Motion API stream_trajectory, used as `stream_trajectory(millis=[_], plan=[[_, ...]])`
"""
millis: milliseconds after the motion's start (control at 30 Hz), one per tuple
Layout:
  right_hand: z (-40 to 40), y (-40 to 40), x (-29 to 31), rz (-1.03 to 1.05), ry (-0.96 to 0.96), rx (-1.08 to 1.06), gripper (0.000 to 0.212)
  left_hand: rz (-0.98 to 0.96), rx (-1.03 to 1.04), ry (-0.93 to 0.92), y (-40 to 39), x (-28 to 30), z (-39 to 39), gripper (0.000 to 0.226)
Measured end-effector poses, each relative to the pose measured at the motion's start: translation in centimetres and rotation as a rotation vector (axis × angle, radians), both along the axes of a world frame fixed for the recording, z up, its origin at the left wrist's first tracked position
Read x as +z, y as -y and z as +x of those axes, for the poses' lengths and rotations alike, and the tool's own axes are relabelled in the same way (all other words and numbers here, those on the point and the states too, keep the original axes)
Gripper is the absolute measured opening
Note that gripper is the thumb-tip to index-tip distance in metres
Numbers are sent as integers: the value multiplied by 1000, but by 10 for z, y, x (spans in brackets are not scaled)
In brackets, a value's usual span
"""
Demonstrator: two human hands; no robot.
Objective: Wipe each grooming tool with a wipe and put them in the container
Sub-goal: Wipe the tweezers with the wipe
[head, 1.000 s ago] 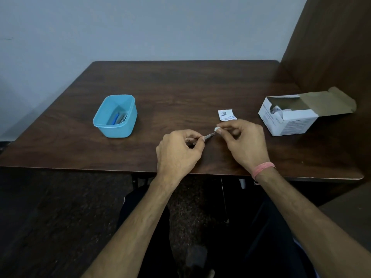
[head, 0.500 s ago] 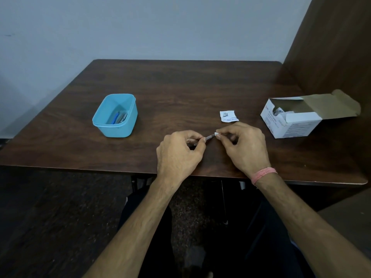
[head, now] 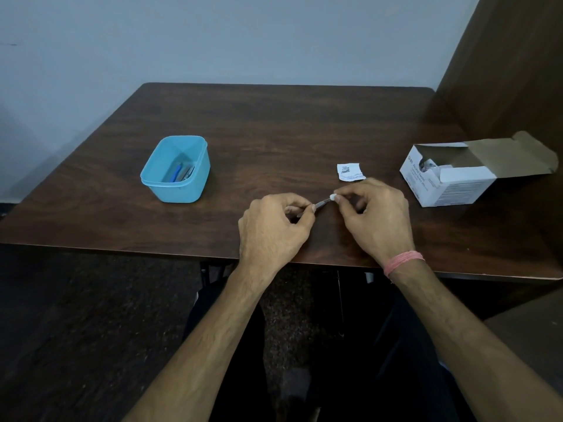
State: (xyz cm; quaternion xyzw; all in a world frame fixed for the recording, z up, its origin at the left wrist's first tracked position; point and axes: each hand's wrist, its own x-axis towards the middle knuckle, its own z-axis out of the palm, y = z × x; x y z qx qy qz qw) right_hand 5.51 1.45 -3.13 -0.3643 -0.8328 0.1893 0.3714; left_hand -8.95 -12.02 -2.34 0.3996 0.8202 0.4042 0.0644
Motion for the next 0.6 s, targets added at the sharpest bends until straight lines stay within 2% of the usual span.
stream_trajectory(millis=[600], plan=[[0,-1,0,-31,1,37,3,28,-27,4,1,0,-1,10]])
